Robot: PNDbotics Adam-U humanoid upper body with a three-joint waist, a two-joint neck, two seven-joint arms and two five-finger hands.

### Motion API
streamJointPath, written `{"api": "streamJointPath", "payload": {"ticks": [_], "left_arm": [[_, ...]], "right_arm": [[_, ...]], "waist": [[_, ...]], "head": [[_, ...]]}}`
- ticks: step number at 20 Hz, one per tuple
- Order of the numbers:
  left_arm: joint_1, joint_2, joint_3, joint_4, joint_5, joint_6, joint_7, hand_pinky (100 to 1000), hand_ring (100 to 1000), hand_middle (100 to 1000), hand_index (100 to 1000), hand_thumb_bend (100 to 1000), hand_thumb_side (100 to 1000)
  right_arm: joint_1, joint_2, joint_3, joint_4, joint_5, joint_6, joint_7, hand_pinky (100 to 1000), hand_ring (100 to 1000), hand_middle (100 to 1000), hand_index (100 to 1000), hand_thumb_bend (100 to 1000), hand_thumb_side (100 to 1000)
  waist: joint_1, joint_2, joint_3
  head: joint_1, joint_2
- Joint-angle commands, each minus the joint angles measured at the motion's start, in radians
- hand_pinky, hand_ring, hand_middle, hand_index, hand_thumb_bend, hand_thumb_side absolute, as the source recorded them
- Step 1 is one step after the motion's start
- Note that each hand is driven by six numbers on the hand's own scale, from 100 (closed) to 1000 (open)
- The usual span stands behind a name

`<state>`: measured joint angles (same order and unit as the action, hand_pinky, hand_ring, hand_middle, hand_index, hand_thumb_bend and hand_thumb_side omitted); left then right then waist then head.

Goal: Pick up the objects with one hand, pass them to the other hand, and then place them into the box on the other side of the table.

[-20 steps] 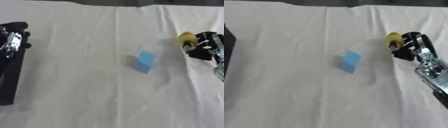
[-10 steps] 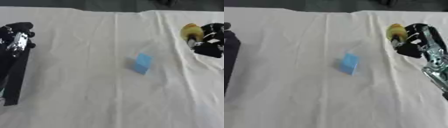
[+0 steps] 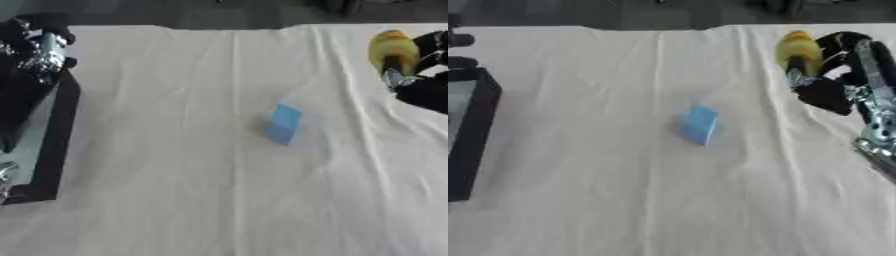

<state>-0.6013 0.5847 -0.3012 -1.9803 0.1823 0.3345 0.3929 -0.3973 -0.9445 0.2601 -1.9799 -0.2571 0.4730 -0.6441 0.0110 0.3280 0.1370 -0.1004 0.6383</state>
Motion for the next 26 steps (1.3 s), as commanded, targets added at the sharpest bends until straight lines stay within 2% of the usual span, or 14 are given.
{"api": "streamJointPath", "payload": {"ticks": [1, 6, 11, 15, 21, 23, 26], "left_arm": [[-0.042, 0.052, 0.016, -0.02, -0.028, -0.003, -0.03, 729, 797, 808, 766, 100, 570], [-0.106, 0.087, 0.0, -0.02, -0.057, 0.001, -0.082, 739, 803, 810, 767, 100, 556], [-0.173, 0.118, -0.013, -0.02, -0.085, -0.001, -0.137, 749, 807, 811, 766, 100, 546], [-0.218, 0.119, -0.026, -0.02, -0.099, -0.002, -0.176, 754, 809, 812, 767, 100, 542], [-0.285, 0.103, -0.047, -0.02, -0.124, -0.002, -0.239, 759, 811, 814, 766, 100, 490], [-0.306, 0.102, -0.061, -0.02, -0.123, 0.018, -0.273, 758, 810, 815, 768, 100, 509], [-0.343, 0.102, -0.089, -0.02, -0.111, 0.083, -0.338, 758, 810, 815, 771, 100, 512]], "right_arm": [[-0.03, 0.019, 0.024, -0.02, 0.07, 0.098, -0.091, 156, 484, 295, 494, 100, 100], [-0.067, 0.103, 0.08, -0.02, 0.178, 0.07, -0.025, 160, 482, 295, 493, 100, 100], [-0.101, 0.163, 0.134, -0.02, 0.248, 0.049, 0.03, 162, 479, 294, 493, 100, 100], [-0.134, 0.216, 0.165, -0.02, 0.259, 0.055, 0.04, 163, 477, 291, 491, 100, 100], [-0.174, 0.283, 0.206, -0.02, 0.275, 0.046, 0.019, 176, 474, 289, 489, 100, 100], [-0.182, 0.301, 0.222, -0.02, 0.287, 0.032, 0.01, 185, 474, 290, 489, 100, 100], [-0.193, 0.327, 0.249, -0.02, 0.291, 0.02, -0.002, 189, 473, 289, 488, 100, 100]], "waist": [[0.003, -0.036, -0.004], [0.007, -0.056, -0.012], [0.008, -0.067, -0.012], [0.008, -0.073, -0.009], [0.005, -0.082, -0.004], [0.005, -0.085, -0.003], [0.005, -0.088, 0.0]], "head": [[0.009, 0.021], [0.017, 0.049], [0.014, 0.061], [0.01, 0.068], [0.01, 0.079], [0.013, 0.083], [0.019, 0.088]]}}
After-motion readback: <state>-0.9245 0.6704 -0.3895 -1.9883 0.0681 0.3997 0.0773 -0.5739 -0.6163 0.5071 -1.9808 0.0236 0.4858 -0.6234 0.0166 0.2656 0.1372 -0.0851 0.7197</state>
